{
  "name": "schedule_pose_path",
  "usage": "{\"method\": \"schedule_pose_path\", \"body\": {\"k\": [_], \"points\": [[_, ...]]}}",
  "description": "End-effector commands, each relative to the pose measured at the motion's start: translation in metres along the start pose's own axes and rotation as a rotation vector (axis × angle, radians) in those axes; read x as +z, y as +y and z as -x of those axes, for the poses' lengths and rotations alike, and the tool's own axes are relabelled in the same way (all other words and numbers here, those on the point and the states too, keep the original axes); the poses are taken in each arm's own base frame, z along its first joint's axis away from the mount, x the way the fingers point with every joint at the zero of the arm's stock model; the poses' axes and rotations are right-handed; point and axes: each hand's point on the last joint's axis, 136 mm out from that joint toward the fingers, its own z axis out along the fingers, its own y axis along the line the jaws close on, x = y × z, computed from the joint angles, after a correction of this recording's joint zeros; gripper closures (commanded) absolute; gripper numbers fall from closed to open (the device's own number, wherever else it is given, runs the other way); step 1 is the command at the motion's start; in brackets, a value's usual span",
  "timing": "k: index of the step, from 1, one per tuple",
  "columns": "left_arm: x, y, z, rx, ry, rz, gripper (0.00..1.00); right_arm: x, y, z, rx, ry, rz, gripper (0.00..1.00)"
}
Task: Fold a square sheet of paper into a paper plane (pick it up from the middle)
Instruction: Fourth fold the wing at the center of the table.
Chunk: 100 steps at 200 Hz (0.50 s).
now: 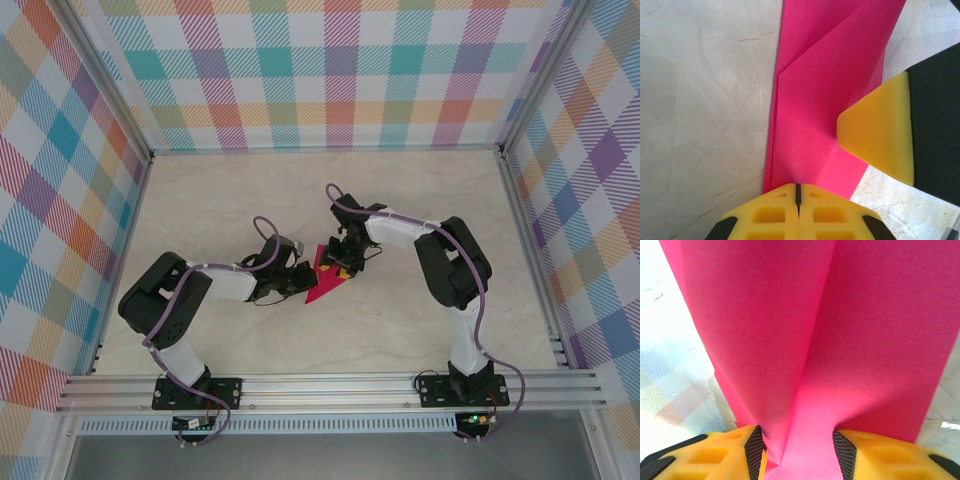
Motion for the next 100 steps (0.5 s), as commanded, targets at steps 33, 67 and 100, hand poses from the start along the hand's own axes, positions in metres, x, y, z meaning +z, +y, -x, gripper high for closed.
{"method": "schedule_pose_path", "body": {"k": [33,67,100], "points": [[-0.016,-0.023,0.018,0.006,-0.05,-0.054,0.92,0.048,-0.083,-0.003,0.061,0.044,-0.299,0.56],[-0.038,-0.04,0.028,0.009,-0.121,-0.098,0.91,0.052,-0.084,-0.003,0.063,0.055,-0.306,0.56],[-0.04,-0.037,0.028,0.002,-0.132,-0.086,0.9,0.053,-0.084,-0.002,0.065,0.06,-0.314,0.56]]}}
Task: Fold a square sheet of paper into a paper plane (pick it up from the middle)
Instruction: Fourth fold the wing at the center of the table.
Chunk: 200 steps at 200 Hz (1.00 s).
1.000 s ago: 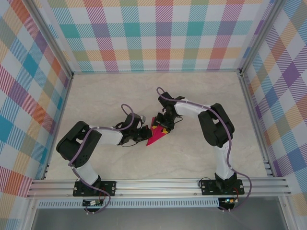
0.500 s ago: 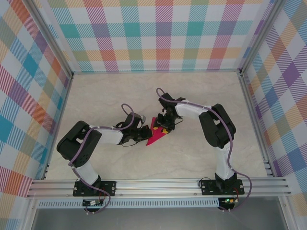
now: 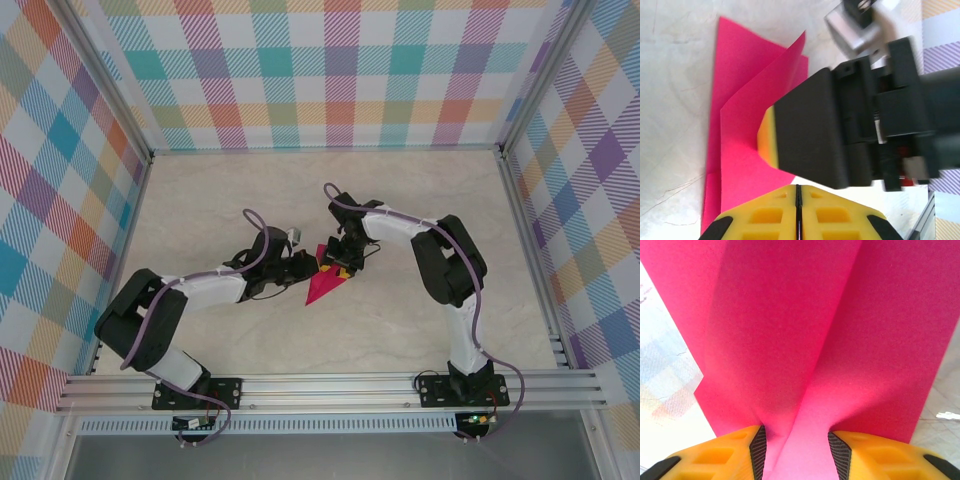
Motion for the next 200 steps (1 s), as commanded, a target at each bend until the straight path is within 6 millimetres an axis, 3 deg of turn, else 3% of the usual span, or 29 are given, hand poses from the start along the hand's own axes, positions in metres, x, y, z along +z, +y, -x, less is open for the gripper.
{"method": "schedule_pose_path", "body": {"k": [1,75,200], "points": [[-0.002,0.007,0.004,-0.02,-0.021,0.016,0.9,0.054,-0.079,0.0,0.05,0.031,-0.269,0.56],[0.025,0.022,-0.006,-0.049,0.054,0.04,0.94,0.055,-0.081,-0.001,0.072,0.04,-0.279,0.56],[0.038,0.046,-0.013,-0.064,0.091,0.139,0.95,0.056,-0.083,-0.003,0.087,0.05,-0.289,0.57]]}}
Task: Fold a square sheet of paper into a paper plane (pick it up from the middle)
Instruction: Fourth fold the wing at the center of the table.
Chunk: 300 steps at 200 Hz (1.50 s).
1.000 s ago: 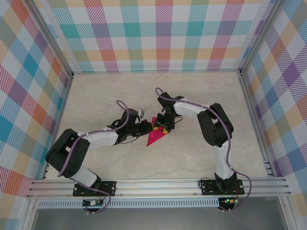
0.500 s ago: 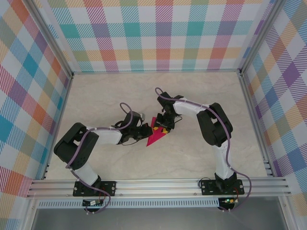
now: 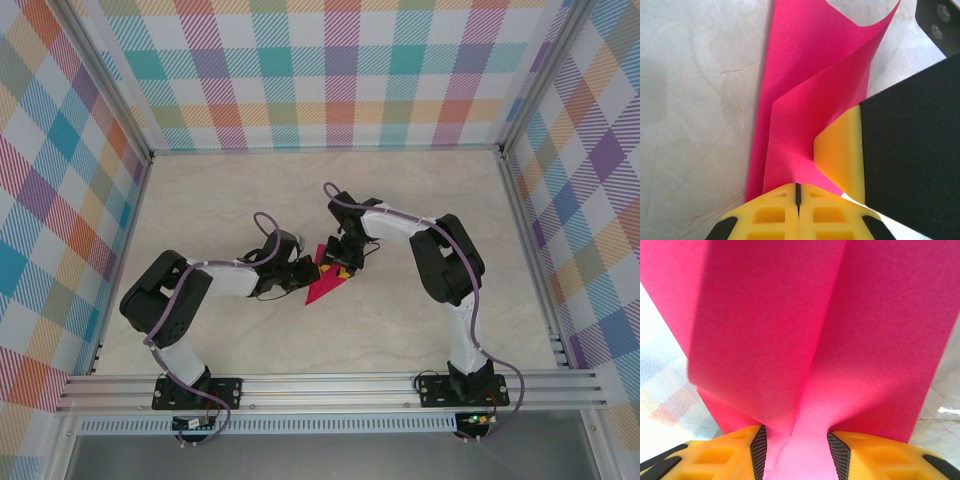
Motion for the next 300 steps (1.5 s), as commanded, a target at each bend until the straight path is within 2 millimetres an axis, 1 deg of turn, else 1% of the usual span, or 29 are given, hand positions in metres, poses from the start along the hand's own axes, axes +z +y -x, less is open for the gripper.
{"method": "schedule_pose_path", "body": {"k": [1,42,78,154,209,223,238,253,265,273,291,300], "points": [[0.003,0.008,0.005,-0.011,-0.001,0.036,0.95,0.056,-0.082,0.0,0.076,0.031,-0.276,0.57],[0.006,0.016,0.003,-0.018,0.007,0.066,0.96,0.055,-0.082,-0.001,0.076,0.032,-0.274,0.57],[0.005,0.019,0.002,-0.015,0.006,0.086,0.96,0.056,-0.082,-0.001,0.079,0.032,-0.277,0.57],[0.004,0.013,0.005,0.013,0.015,0.082,0.96,0.058,-0.091,-0.002,0.096,0.031,-0.309,0.61],[0.008,0.017,0.002,0.011,0.035,0.092,0.97,0.06,-0.091,-0.003,0.102,0.041,-0.308,0.62],[0.009,0.021,-0.001,0.008,0.047,0.107,0.97,0.058,-0.084,-0.003,0.092,0.043,-0.281,0.62],[0.009,0.024,-0.003,0.009,0.058,0.122,0.98,0.049,-0.068,0.001,0.061,0.019,-0.215,0.61],[0.009,0.028,-0.006,0.011,0.07,0.137,0.99,0.027,-0.044,0.008,0.012,-0.035,-0.127,0.61],[0.009,0.031,-0.008,0.013,0.08,0.148,1.0,0.004,-0.024,0.016,-0.035,-0.099,-0.04,0.6],[0.009,0.033,-0.01,0.013,0.087,0.152,1.0,-0.014,-0.008,0.02,-0.074,-0.145,0.03,0.6],[0.01,0.036,-0.013,0.011,0.1,0.161,1.0,-0.045,0.018,0.02,-0.178,-0.214,0.156,0.59],[0.011,0.037,-0.014,0.012,0.103,0.162,1.0,-0.053,0.025,0.018,-0.228,-0.235,0.192,0.6]]}}
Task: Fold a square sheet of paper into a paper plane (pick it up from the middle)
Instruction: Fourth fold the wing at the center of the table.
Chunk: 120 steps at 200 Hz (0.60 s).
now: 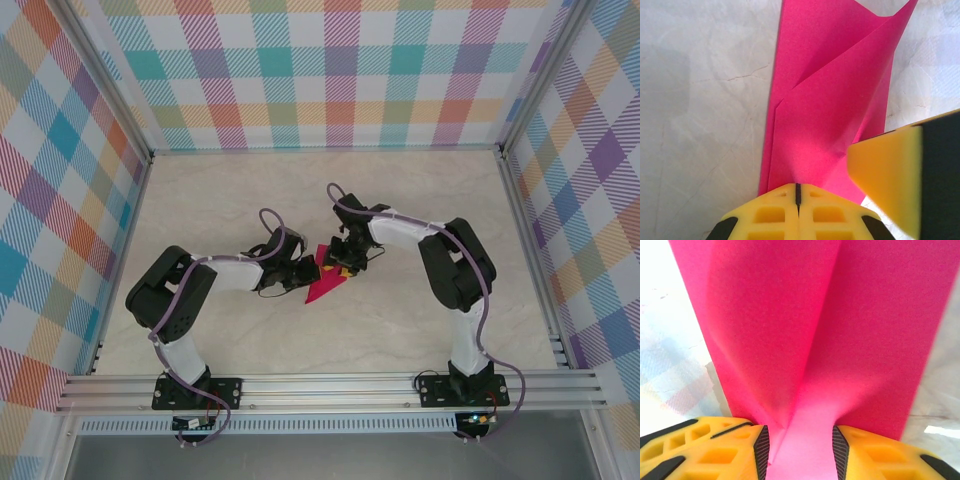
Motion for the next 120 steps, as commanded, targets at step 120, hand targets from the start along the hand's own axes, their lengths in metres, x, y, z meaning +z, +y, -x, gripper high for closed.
{"method": "schedule_pose_path", "body": {"k": [120], "points": [[0.006,0.037,-0.018,-0.04,0.074,0.133,1.0,0.009,0.024,-0.004,-0.237,-0.006,0.257,0.92]]}}
